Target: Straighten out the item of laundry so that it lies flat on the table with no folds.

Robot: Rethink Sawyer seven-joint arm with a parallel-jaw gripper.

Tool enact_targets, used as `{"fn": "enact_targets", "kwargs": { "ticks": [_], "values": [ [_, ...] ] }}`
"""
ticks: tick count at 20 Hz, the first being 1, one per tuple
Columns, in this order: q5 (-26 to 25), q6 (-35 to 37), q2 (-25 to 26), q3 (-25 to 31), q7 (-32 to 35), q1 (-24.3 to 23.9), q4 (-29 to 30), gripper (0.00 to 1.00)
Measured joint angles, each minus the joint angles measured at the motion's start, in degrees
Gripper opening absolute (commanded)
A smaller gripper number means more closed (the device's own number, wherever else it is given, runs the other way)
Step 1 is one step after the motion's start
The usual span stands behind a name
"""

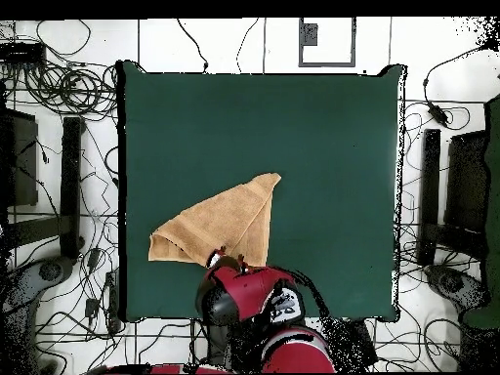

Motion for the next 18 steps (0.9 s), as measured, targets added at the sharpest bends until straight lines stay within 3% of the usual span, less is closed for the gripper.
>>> {"fn": "enact_targets", "kwargs": {
  "ticks": [8, 18],
  "values": [
    [0.51, 1.65, -1.35, 0.89, 0.00, -3.19, 1.76, 1.00],
    [2.65, 12.38, -6.94, 2.89, 0.00, -7.36, 3.74, 1.00]
  ]
}}
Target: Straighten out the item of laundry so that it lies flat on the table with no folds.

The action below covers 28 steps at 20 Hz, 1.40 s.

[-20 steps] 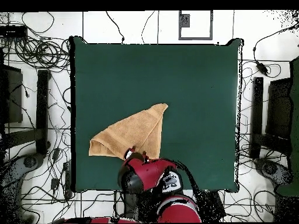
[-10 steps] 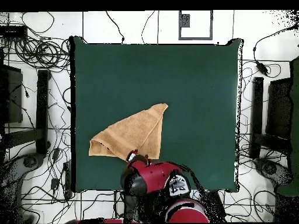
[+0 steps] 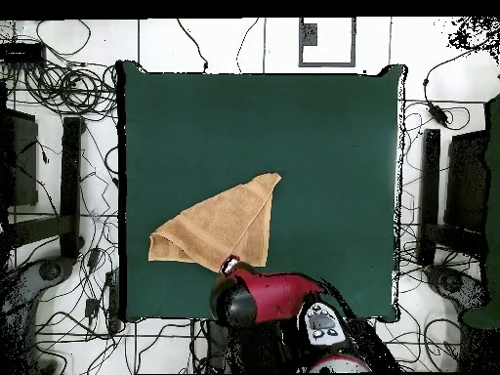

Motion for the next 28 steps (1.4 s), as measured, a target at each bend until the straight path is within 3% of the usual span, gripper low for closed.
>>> {"fn": "enact_targets", "kwargs": {
  "ticks": [8, 18, 28],
  "values": [
    [0.45, 1.86, -2.06, 1.03, 0.00, 0.31, 0.02, 1.00],
    [0.49, 1.20, -0.19, 1.00, 0.00, 1.95, 0.02, 1.00],
    [0.56, -7.62, 5.13, -0.87, 0.00, 7.14, 0.00, 1.00]
  ]
}}
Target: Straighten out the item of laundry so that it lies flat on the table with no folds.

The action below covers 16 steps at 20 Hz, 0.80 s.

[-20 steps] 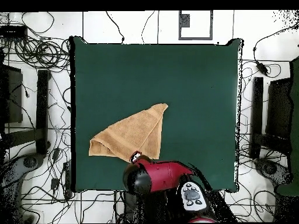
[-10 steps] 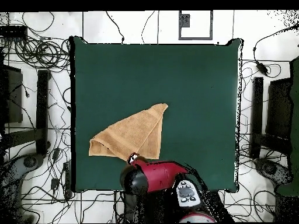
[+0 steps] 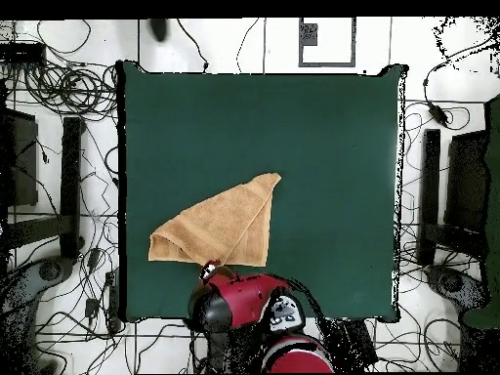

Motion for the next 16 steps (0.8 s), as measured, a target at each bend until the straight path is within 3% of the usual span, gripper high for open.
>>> {"fn": "enact_targets", "kwargs": {
  "ticks": [10, 16],
  "values": [
    [0.92, -18.46, 6.54, -6.24, 0.01, 5.71, 1.80, 1.00],
    [3.09, -24.75, 8.45, -9.58, 0.00, 9.47, 2.68, 1.00]
  ]
}}
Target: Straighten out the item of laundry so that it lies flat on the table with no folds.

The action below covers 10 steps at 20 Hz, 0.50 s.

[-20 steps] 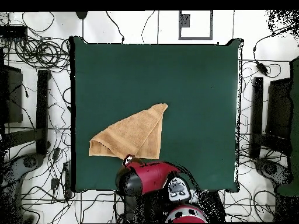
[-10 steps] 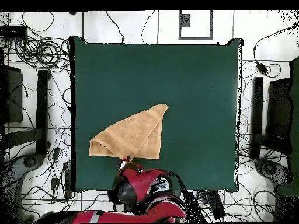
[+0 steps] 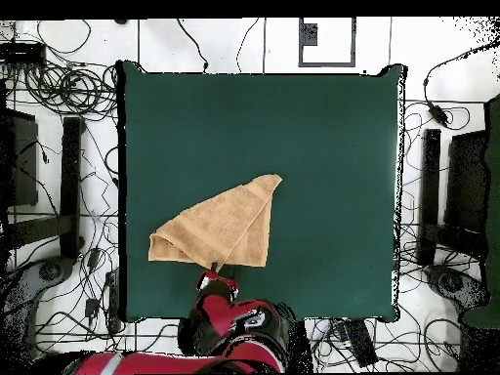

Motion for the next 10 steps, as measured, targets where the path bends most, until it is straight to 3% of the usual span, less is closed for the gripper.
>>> {"fn": "enact_targets", "kwargs": {
  "ticks": [10],
  "values": [
    [1.24, -0.68, 0.52, -1.65, 0.00, 2.05, 0.12, 1.00]
  ]
}}
